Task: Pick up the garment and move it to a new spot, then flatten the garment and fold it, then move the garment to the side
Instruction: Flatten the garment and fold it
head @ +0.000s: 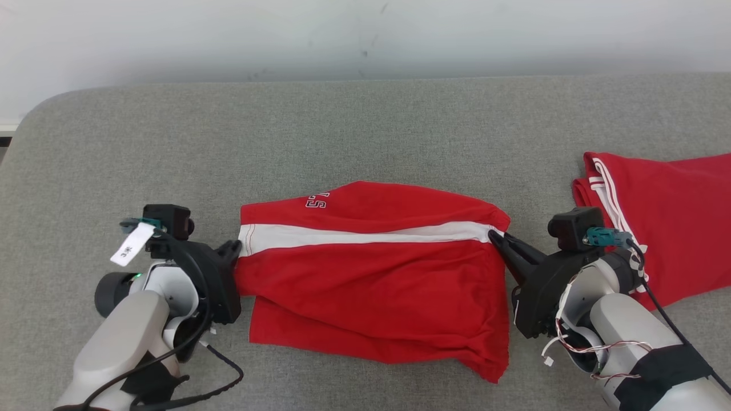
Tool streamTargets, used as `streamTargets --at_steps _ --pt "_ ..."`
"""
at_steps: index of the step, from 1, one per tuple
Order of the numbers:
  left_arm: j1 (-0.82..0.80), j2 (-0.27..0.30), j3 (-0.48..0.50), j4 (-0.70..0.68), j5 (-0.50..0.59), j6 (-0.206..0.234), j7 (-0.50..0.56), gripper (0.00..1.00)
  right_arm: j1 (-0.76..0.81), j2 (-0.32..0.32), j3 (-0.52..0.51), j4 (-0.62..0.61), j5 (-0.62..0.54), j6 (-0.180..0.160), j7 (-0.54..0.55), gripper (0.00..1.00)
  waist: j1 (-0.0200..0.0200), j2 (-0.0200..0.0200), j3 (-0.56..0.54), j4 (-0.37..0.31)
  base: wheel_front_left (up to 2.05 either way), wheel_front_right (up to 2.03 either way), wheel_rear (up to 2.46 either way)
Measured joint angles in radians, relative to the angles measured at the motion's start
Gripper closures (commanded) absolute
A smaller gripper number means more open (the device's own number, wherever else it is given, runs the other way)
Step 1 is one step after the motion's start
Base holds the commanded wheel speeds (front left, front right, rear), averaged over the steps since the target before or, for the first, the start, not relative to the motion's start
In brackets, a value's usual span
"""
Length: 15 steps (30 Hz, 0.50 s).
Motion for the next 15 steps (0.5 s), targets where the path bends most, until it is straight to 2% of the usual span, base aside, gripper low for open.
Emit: streamTargets --at_steps 14,15 --pt "-0.021 0.001 -0.028 0.013 -0.072 0.000 0.011 0.00 -0.016 0.003 0.020 -0.002 0.000 0.000 0.001 1.00 0.0001 -0.0001 0.027 -0.028 0.00 0.00 0.00" --pt "-0.025 -0.001 -0.028 0.013 -0.087 0.000 0.011 0.04 -0.016 0.002 0.020 -0.001 0.000 0.000 0.001 1.00 0.0001 -0.0001 0.028 -0.029 0.00 0.00 0.00"
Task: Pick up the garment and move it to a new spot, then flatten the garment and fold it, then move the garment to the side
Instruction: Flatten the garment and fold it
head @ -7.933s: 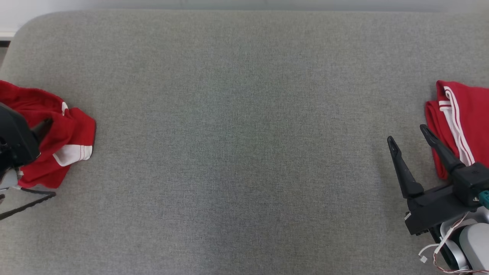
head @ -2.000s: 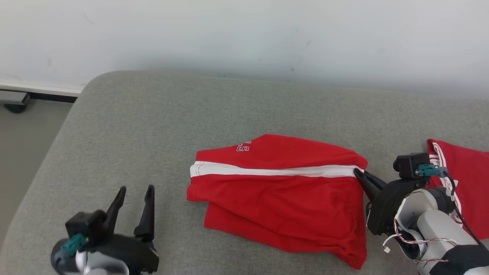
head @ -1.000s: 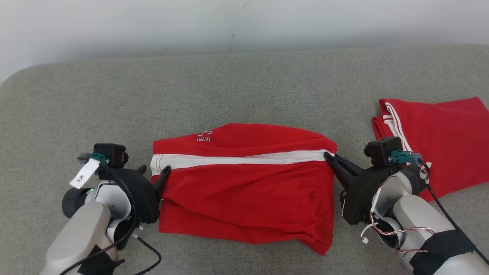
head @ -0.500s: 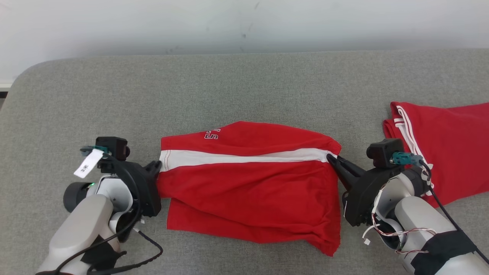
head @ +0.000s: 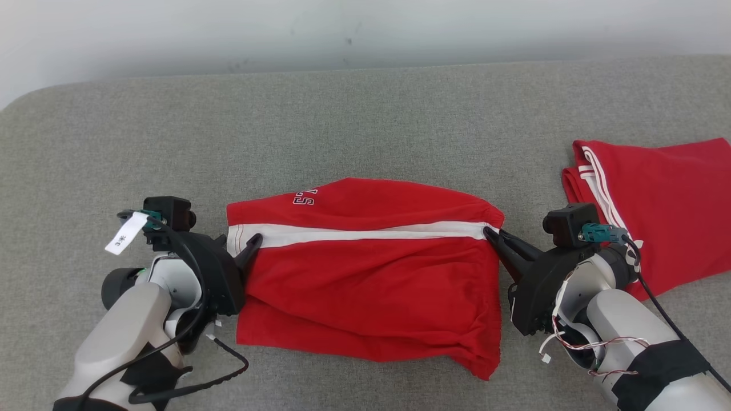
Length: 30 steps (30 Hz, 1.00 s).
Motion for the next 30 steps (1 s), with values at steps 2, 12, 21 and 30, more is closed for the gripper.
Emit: streamTargets --at_steps 2,12,21,30 --pt "-0.002 0.000 -0.008 -0.002 -0.011 0.000 0.004 0.79 0.000 -0.001 0.000 0.000 0.000 0.000 0.000 1.00 0.0000 0.0000 0.001 -0.001 0.00 0.00 0.00" --pt "-0.013 0.002 -0.051 -0.008 -0.036 0.000 0.011 1.00 0.000 -0.010 -0.005 0.011 0.006 0.000 -0.014 1.00 -0.0001 0.0000 -0.004 0.011 0.00 0.00 0.00" --pt "-0.016 0.024 -0.092 -0.006 -0.063 0.000 0.012 1.00 -0.002 -0.005 0.005 0.015 0.006 0.000 -0.017 1.00 -0.0001 0.0000 -0.011 0.019 0.00 0.00 0.00" --pt "-0.017 0.028 -0.109 -0.006 -0.080 0.000 0.003 1.00 -0.006 -0.006 0.010 0.023 0.015 0.000 -0.019 1.00 -0.0001 0.0000 -0.022 0.017 0.00 0.00 0.00"
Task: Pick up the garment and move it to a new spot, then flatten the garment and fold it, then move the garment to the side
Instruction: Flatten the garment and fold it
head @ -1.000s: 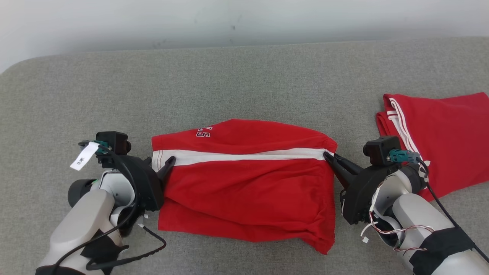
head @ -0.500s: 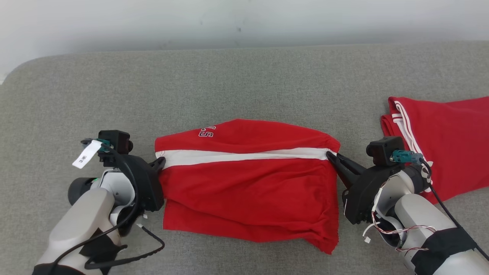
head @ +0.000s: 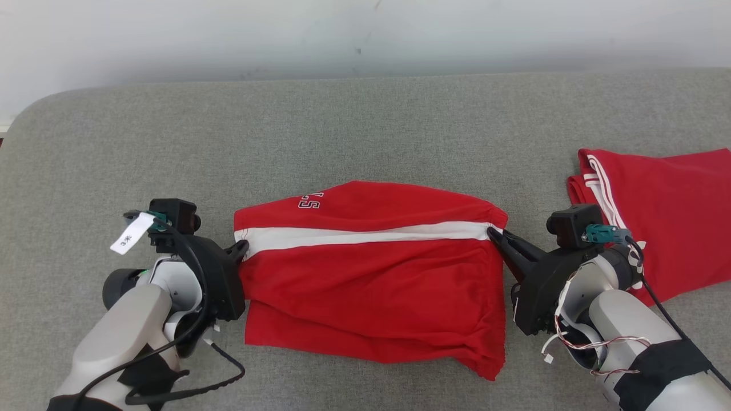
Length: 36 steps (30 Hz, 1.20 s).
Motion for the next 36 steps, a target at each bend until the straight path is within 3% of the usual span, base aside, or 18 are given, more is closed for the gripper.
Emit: streamTargets --at_steps 12,22,31,36 --pt "-0.035 0.008 -0.059 0.014 0.023 0.000 -0.033 1.00 0.000 -0.002 0.006 0.021 0.007 0.000 -0.016 1.00 0.0001 0.0000 -0.023 0.007 0.00 0.00 0.00" --pt "-0.092 0.009 -0.057 -0.018 0.081 0.012 -0.170 1.00 0.000 -0.003 -0.002 0.015 0.010 0.000 -0.075 1.00 0.0000 0.0000 -0.062 0.022 0.00 0.00 0.00" --pt "0.143 -0.045 -0.138 -0.112 0.109 0.011 -0.244 1.00 0.069 -0.066 -0.031 0.005 0.010 0.001 -0.128 1.00 0.0000 0.0000 -0.090 0.024 0.00 0.00 0.00" --pt "0.205 -0.058 -0.162 -0.139 0.116 0.010 -0.262 1.00 0.104 -0.068 -0.030 -0.002 0.010 0.001 -0.140 1.00 0.0000 0.0000 -0.097 0.022 0.00 0.00 0.00"
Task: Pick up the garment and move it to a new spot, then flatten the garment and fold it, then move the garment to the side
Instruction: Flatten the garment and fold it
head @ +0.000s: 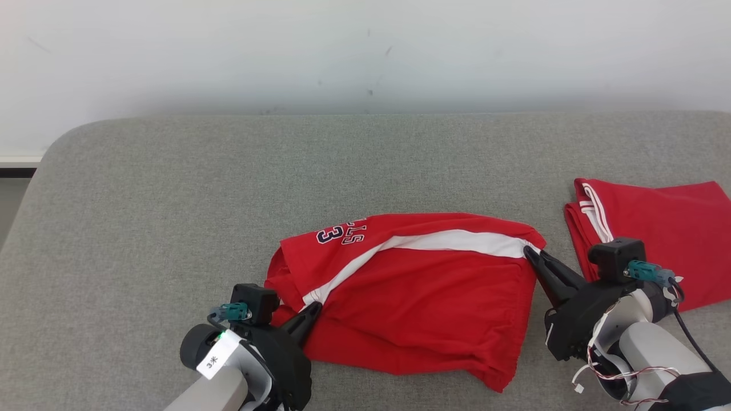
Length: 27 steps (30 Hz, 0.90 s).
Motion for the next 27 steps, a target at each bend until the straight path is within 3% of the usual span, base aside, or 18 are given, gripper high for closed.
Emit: streamTargets --at_steps 2,3,4,14,27 --pt "0.005 -0.004 0.002 -0.008 -0.002 0.000 -0.012 1.00 0.000 0.002 0.000 -0.004 0.000 0.000 -0.002 1.00 0.0000 0.0000 0.001 0.000 0.00 0.00 0.00" --pt "0.005 -0.003 0.003 -0.012 -0.001 0.002 -0.016 0.76 0.000 0.003 0.001 -0.006 0.000 0.000 -0.005 1.00 0.0000 0.0000 0.002 0.000 0.00 0.00 0.00" --pt "0.005 -0.003 0.005 -0.018 -0.001 0.010 -0.021 0.00 0.000 0.004 0.001 -0.008 0.000 0.000 -0.007 1.00 0.0000 0.0000 0.003 0.000 0.00 0.00 0.00" --pt "-0.010 0.045 0.021 -0.072 0.024 0.061 -0.058 0.00 0.004 0.007 0.003 -0.016 0.000 -0.001 -0.016 1.00 0.0000 0.0000 0.007 0.012 0.00 0.00 0.00" --pt "-0.020 0.056 0.023 -0.090 0.014 0.061 -0.020 0.00 -0.012 0.017 0.012 -0.032 0.000 -0.001 -0.015 1.00 0.0000 0.0001 0.026 -0.004 0.00 0.00 0.00"
